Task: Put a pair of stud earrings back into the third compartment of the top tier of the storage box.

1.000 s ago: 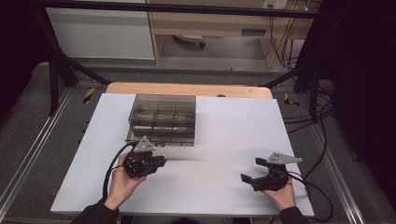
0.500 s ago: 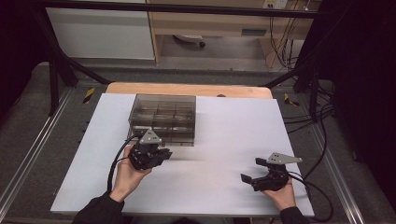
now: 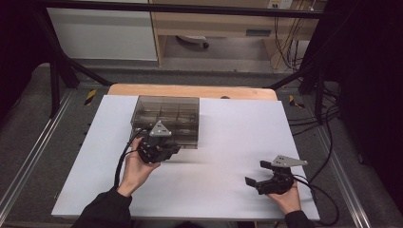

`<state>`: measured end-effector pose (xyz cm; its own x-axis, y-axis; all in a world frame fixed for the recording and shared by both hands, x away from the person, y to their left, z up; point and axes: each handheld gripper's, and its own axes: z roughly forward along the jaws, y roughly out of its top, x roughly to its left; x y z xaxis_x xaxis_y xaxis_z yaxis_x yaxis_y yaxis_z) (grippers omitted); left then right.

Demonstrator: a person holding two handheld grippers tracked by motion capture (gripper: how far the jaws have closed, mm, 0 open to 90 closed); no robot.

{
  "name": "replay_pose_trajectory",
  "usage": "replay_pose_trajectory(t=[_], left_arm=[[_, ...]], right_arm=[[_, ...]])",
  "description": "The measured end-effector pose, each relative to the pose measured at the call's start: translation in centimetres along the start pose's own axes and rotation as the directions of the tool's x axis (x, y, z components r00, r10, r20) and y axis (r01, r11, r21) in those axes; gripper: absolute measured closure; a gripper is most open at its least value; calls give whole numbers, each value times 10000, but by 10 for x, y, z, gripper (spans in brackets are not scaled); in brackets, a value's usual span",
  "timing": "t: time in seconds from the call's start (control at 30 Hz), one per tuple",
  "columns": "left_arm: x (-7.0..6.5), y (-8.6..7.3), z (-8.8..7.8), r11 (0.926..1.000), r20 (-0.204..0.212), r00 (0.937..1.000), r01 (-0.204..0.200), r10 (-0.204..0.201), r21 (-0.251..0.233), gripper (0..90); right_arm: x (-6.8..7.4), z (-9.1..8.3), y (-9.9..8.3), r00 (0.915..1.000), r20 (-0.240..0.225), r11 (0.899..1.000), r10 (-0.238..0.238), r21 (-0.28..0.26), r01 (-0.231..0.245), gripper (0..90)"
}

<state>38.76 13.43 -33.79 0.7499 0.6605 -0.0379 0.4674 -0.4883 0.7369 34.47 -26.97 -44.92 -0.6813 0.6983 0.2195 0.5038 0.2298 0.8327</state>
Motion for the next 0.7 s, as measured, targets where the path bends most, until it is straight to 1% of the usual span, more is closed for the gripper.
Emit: replay_pose_trajectory(t=[0.33, 0.7], left_arm=[[3, 19, 7, 10000, -138, 9999, 23, -24, -32, 807], [13, 30, 22, 9996, -450, 9987, 245, -240, 125, 808]], right_arm=[[0, 0, 0, 10000, -16, 10000, -33, 13, 33, 5], [0, 0, 0, 10000, 1, 10000, -40, -1, 40, 4]])
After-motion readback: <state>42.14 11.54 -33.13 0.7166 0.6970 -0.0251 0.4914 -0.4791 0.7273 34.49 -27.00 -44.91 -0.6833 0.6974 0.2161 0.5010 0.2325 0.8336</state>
